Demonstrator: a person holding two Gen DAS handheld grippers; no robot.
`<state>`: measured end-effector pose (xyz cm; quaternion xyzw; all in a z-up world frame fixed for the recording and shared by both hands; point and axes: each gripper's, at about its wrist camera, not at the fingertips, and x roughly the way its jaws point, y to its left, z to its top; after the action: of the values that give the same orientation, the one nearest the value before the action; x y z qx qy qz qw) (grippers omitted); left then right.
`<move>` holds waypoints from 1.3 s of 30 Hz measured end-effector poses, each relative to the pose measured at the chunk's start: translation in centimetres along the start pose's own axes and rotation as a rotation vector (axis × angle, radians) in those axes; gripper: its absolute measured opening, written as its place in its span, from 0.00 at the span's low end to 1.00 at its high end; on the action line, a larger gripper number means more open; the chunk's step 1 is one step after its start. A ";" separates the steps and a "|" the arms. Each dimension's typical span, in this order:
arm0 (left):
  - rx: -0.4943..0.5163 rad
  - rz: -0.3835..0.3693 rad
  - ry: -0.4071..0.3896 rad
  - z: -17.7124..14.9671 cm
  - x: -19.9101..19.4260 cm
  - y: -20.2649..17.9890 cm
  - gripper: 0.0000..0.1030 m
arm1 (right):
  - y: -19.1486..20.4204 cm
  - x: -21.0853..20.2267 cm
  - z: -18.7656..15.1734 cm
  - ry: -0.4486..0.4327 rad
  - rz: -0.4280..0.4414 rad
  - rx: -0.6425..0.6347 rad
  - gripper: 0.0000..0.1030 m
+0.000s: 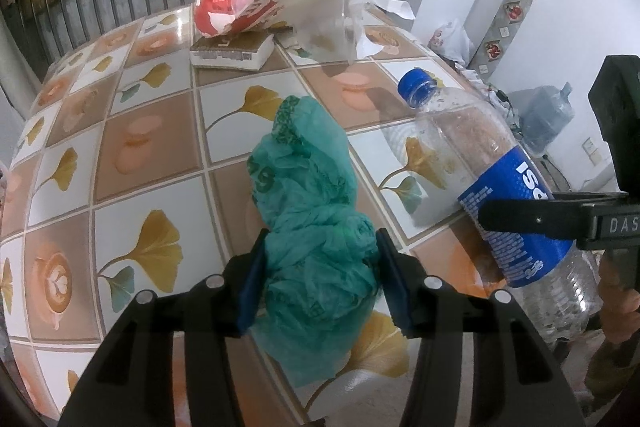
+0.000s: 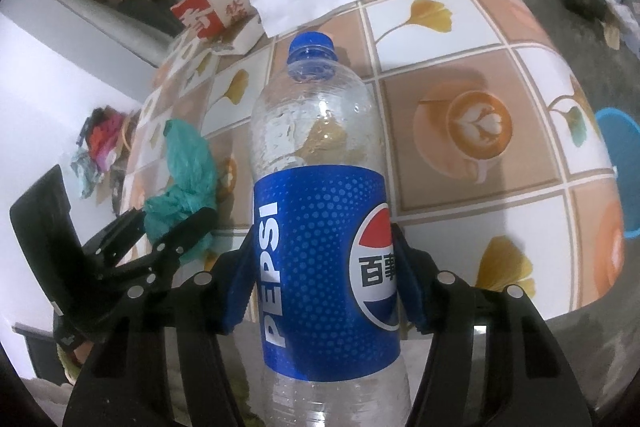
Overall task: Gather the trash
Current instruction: 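Carry the teal bag and Pepsi bottle over the blue wastebasket with both grippers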
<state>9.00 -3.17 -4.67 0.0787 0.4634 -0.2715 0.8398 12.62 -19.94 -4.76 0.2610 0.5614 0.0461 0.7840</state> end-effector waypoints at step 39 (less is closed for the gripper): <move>0.109 0.062 -0.101 1.2 -3.9 -4.6 0.48 | -4.2 -6.2 -2.1 -0.099 0.076 0.077 0.55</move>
<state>5.79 -5.99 -0.27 0.1247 0.4023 -0.2738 0.8647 7.59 -25.02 -1.89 0.3142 0.5129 0.0412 0.7978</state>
